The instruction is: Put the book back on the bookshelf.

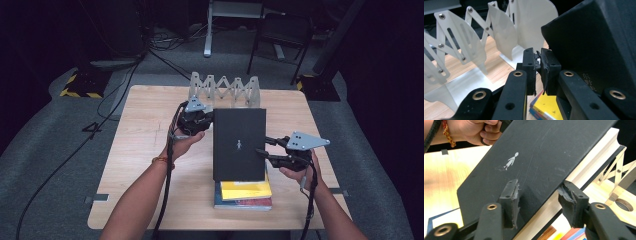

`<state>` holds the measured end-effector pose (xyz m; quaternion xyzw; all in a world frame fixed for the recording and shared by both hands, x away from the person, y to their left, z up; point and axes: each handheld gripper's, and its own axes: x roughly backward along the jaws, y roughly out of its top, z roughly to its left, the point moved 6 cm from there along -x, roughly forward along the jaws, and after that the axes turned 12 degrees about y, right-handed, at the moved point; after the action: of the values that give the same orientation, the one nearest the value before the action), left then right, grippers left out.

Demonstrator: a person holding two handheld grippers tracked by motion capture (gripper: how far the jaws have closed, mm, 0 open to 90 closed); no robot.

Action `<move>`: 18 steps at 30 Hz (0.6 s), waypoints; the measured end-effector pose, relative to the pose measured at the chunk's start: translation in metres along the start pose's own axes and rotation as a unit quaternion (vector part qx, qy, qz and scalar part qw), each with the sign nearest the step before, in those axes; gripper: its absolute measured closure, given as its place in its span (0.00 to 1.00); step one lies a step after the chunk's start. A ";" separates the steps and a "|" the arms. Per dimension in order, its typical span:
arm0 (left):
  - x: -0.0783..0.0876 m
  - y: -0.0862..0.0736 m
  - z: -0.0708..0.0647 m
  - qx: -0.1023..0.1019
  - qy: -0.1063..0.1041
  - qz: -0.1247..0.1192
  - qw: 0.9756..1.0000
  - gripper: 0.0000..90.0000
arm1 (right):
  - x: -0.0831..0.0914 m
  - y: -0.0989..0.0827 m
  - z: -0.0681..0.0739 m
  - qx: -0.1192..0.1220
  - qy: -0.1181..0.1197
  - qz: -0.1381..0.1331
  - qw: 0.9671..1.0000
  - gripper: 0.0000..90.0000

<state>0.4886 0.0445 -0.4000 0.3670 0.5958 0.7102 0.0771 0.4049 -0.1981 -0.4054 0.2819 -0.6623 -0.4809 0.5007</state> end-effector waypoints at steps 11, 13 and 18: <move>0.017 0.020 -0.018 -0.021 -0.026 -0.014 0.999 0.89 | 0.013 0.001 0.006 0.024 -0.027 -0.015 0.999 0.70; 0.017 0.022 -0.019 -0.029 -0.024 -0.016 0.999 0.88 | 0.014 0.002 0.004 0.024 -0.033 -0.017 0.999 0.71; 0.022 0.023 -0.020 -0.037 -0.015 -0.018 0.999 0.74 | 0.019 -0.002 0.006 0.030 -0.034 -0.026 0.999 0.73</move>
<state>0.4683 0.0345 -0.3700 0.3641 0.5742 0.7247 0.1120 0.3929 -0.2128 -0.3996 0.2978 -0.6854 -0.4829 0.4564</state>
